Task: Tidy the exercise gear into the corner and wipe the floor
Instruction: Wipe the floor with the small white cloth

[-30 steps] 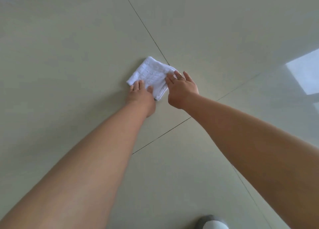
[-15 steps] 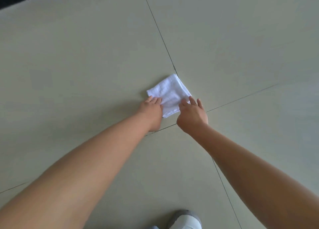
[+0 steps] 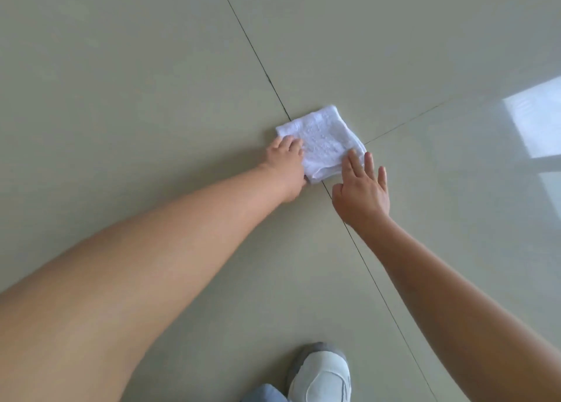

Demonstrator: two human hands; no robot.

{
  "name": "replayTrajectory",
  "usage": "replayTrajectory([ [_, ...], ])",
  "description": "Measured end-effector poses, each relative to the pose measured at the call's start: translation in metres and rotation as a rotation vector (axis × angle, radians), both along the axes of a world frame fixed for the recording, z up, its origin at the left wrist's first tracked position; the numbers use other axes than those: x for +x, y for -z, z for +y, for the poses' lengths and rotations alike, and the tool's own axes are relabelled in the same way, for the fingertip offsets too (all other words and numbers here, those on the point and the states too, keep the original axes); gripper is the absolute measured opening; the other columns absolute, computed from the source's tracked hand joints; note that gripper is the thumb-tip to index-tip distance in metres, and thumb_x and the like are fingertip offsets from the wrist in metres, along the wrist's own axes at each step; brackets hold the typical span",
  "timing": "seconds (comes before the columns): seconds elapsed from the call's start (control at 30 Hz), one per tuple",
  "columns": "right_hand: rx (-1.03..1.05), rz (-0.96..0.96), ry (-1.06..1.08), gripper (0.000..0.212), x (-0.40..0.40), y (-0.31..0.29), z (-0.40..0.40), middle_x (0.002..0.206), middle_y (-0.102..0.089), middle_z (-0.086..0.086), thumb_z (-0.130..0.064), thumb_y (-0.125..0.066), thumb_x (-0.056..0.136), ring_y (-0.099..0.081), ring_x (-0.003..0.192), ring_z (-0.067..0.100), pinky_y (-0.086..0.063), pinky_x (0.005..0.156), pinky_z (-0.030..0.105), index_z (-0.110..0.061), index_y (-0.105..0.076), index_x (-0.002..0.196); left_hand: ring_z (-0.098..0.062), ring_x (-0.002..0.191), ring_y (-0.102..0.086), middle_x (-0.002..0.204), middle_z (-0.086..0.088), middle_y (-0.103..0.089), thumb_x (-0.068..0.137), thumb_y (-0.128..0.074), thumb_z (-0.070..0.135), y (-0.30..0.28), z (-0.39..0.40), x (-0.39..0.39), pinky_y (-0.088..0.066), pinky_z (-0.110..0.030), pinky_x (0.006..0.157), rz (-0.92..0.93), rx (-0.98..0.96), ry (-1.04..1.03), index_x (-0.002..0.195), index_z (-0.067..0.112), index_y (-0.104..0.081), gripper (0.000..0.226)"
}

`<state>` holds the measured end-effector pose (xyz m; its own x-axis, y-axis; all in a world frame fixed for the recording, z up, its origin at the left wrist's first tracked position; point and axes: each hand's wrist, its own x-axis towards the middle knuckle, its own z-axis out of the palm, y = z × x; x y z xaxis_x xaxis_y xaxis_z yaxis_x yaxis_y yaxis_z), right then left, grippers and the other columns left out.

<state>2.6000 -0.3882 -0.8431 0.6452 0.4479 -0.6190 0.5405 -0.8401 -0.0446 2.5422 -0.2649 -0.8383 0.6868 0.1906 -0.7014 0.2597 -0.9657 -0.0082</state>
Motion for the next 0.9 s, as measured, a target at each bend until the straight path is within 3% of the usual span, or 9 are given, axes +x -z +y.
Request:
replayTrajectory([
  [0.17, 0.065, -0.004, -0.037, 0.076, 0.056, 0.004, 0.054, 0.16, 0.007, -0.002, 0.007, -0.034, 0.085, 0.012, 0.148, 0.019, 0.002, 0.12, 0.033, -0.012, -0.002, 0.151, -0.025, 0.149, -0.001, 0.16, -0.012, 0.0, 0.099, -0.034, 0.023, 0.006, 0.019, 0.055, -0.001, -0.032, 0.121, -0.057, 0.01, -0.218, 0.151, 0.003, -0.007, 0.062],
  [0.3, 0.092, 0.016, -0.185, 0.079, 0.069, 0.004, 0.113, 0.16, 0.01, -0.002, 0.009, -0.033, 0.084, 0.013, 0.148, 0.019, 0.003, 0.12, 0.037, -0.026, -0.008, 0.151, -0.024, 0.148, -0.007, 0.159, -0.011, -0.006, 0.1, -0.027, 0.02, 0.01, 0.072, 0.047, -0.003, -0.03, 0.121, -0.145, 0.052, -0.325, 0.15, 0.002, -0.011, 0.055],
  [0.43, 0.131, 0.09, -0.365, 0.074, 0.036, 0.007, 0.178, 0.16, 0.011, 0.0, 0.003, -0.032, 0.088, 0.013, 0.148, 0.022, 0.001, 0.121, 0.036, -0.033, -0.012, 0.149, -0.022, 0.145, -0.015, 0.156, -0.01, -0.016, 0.098, -0.031, 0.017, 0.009, 0.134, 0.002, -0.005, -0.029, 0.12, -0.047, 0.207, -0.354, 0.149, 0.005, -0.016, 0.054],
  [0.6, 0.179, 0.107, -0.509, 0.065, -0.029, 0.014, 0.224, 0.16, 0.009, 0.001, -0.009, -0.034, 0.093, 0.01, 0.148, 0.021, 0.001, 0.121, 0.032, -0.028, -0.009, 0.15, -0.023, 0.143, -0.021, 0.151, -0.011, -0.026, 0.097, -0.028, 0.011, 0.008, 0.181, -0.072, -0.01, -0.031, 0.119, 0.035, 0.279, -0.385, 0.146, 0.004, -0.023, 0.05],
  [0.9, 0.013, 0.099, -0.533, 0.069, -0.11, -0.006, 0.19, 0.16, 0.01, -0.003, -0.012, -0.039, 0.092, 0.009, 0.148, 0.017, 0.004, 0.12, 0.033, -0.016, -0.003, 0.151, -0.022, 0.146, -0.016, 0.155, -0.013, -0.019, 0.096, -0.032, 0.021, -0.005, 0.176, -0.128, -0.006, -0.031, 0.121, 0.068, 0.182, -0.291, 0.148, 0.003, -0.019, 0.057],
])
